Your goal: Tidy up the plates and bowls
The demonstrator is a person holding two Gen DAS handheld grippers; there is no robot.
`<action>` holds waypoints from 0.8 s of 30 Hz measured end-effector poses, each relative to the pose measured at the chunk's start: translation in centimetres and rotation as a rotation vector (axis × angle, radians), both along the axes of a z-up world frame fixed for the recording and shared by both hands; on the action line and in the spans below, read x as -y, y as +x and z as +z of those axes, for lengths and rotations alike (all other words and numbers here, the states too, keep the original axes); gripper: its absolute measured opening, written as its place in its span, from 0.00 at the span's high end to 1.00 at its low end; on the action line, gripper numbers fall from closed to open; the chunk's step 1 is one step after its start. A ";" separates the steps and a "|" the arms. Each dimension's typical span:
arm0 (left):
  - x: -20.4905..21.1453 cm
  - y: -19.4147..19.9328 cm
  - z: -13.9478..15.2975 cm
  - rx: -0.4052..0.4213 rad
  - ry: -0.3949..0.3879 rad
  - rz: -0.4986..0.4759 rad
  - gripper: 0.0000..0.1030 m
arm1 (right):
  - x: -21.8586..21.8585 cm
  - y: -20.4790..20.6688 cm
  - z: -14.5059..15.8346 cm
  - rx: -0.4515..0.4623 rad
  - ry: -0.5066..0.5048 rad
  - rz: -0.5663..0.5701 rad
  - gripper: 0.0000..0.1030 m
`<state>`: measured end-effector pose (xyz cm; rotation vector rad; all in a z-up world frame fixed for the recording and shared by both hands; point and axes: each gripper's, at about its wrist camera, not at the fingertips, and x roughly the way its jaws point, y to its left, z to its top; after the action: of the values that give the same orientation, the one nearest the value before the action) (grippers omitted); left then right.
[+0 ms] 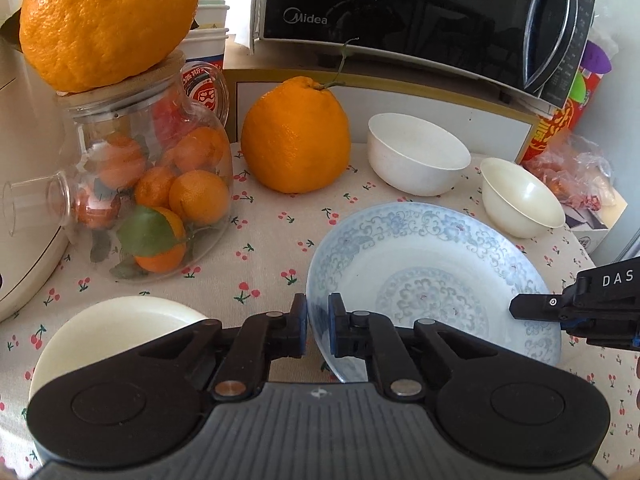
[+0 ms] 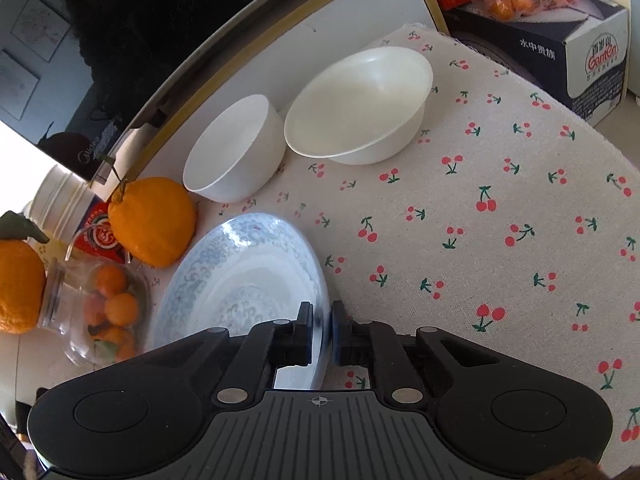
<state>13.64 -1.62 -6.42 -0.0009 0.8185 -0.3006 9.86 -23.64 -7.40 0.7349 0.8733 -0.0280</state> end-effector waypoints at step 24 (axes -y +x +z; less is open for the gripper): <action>-0.4 -5.4 0.4 -0.054 0.059 -0.080 0.91 | -0.3 -5.1 0.7 -0.083 -0.048 0.133 0.90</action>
<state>8.26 -1.18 -5.97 0.0799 0.8819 -0.3531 4.79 -23.38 -6.69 0.6328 0.9966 0.0391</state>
